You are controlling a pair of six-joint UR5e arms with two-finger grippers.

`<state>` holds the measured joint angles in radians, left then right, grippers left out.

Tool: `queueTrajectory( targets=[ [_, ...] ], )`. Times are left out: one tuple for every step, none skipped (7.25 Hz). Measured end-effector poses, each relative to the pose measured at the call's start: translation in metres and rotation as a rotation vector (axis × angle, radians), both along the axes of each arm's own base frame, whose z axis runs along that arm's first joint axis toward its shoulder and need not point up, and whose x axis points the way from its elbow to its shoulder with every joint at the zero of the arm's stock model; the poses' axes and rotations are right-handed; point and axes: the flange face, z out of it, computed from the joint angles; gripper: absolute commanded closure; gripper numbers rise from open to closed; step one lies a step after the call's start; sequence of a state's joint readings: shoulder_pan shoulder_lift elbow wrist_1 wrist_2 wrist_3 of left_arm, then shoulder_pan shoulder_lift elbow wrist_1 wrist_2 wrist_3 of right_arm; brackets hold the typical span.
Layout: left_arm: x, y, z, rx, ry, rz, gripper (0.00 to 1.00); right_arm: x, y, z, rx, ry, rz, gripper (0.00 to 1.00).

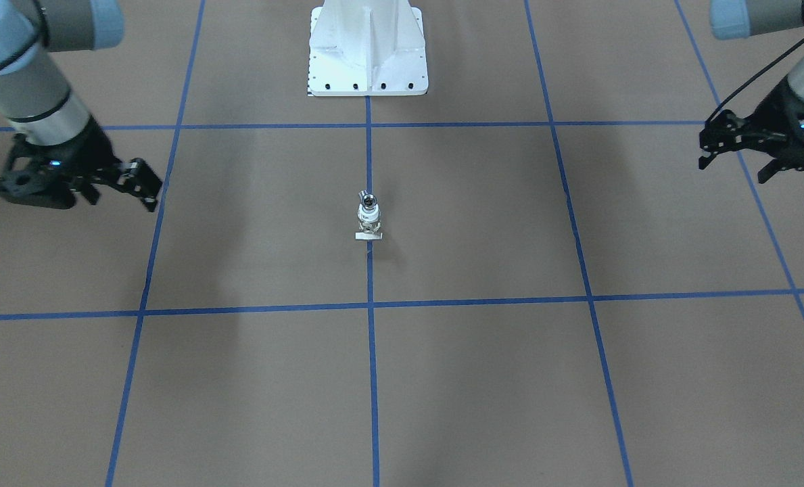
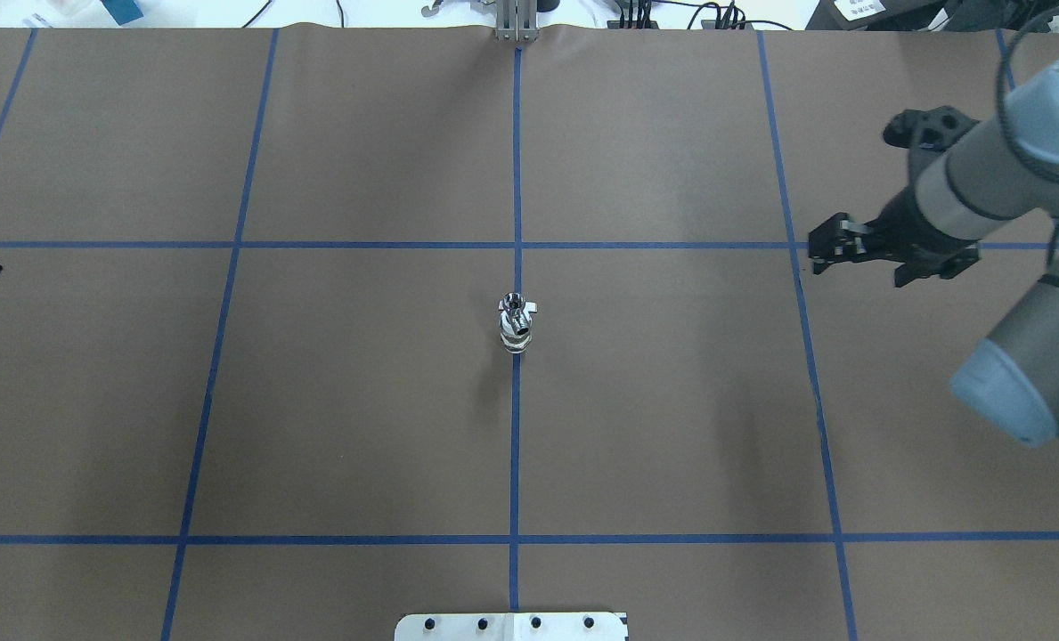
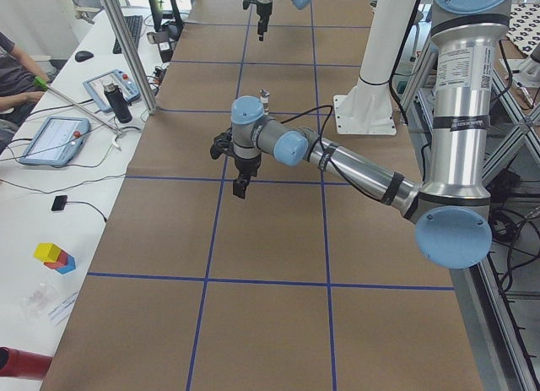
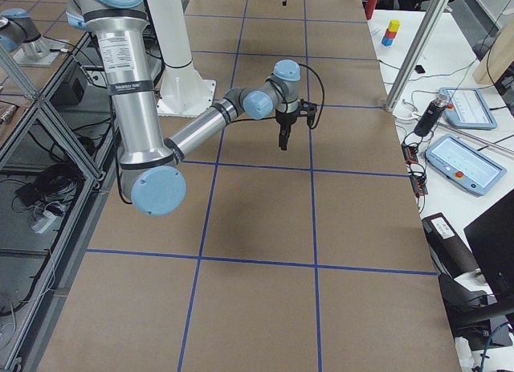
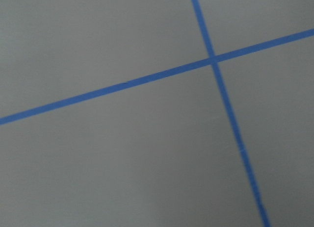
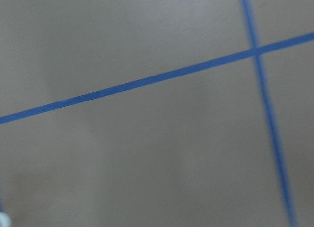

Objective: Assemble PPR valve and pipe with both arms

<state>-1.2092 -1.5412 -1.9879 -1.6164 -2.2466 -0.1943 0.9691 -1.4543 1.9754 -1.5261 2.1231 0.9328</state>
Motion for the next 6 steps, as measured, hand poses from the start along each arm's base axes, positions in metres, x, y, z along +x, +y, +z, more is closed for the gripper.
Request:
queueTrajectory(
  targets=[
    [-0.017, -0.003, 0.016, 0.006, -0.014, 0.008, 0.01, 0.061, -0.003, 0.052, 0.031, 0.002, -0.039, 0.0],
    [-0.029, -0.005, 0.028, 0.0, -0.022, 0.002, 0.01, 0.119, -0.003, 0.1, 0.058, -0.012, -0.073, 0.0],
    [-0.037, -0.007, 0.038, -0.012, -0.026, -0.008, 0.0, 0.17, 0.004, 0.136, 0.083, -0.029, -0.088, 0.0],
    [-0.041, -0.008, 0.046, -0.024, -0.028, -0.013, 0.0, 0.208, 0.013, 0.155, 0.098, -0.061, -0.084, 0.0],
    [-0.044, -0.006, 0.052, -0.034, -0.03, -0.017, 0.0, 0.23, 0.02, 0.163, 0.105, -0.099, -0.073, 0.0],
    [-0.048, 0.002, 0.063, -0.056, -0.035, -0.022, 0.0, 0.24, 0.022, 0.166, 0.113, -0.118, -0.071, 0.0]
  ],
)
